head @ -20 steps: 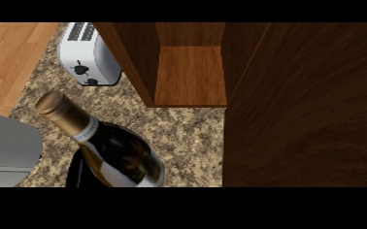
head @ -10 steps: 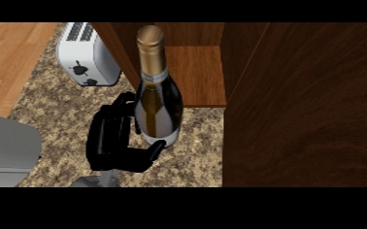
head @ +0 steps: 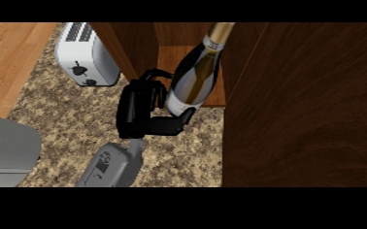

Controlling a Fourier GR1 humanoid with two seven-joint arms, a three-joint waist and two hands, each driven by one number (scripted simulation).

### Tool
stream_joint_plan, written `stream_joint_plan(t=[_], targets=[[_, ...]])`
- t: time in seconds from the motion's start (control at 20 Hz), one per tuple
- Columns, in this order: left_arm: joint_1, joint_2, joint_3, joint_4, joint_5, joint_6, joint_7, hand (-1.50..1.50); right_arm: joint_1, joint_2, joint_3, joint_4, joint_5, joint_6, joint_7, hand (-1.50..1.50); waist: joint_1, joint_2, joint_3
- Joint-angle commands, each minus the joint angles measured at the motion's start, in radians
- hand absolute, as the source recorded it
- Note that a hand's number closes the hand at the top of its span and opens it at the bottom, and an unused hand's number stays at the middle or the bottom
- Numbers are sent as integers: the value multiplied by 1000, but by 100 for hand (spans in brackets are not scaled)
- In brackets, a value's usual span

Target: Pick up the wine, place it into the cabinet and close the cabinet

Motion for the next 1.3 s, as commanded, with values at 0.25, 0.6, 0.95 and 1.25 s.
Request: stream_joint_plan(t=[0.25, 0.6, 0.95, 1.25], targets=[[-57, 0, -61, 162, 69, 69, -80, 150, 8, -8, -2, -29, -2, 2, 26, -150, 3, -1, 0], [-125, 0, -115, 359, 194, 127, -232, 150, 5, -11, -26, -8, -29, 17, -2, -150, 0, 0, 0], [-202, 0, -155, 553, 342, 120, -345, 150, -66, -40, -42, 7, -52, -4, 66, -150, -6, 2, -1], [-203, 0, -120, 635, 412, 36, -426, 150, 14, 7, -4, 18, 0, 24, -32, -150, -3, 1, 0]])
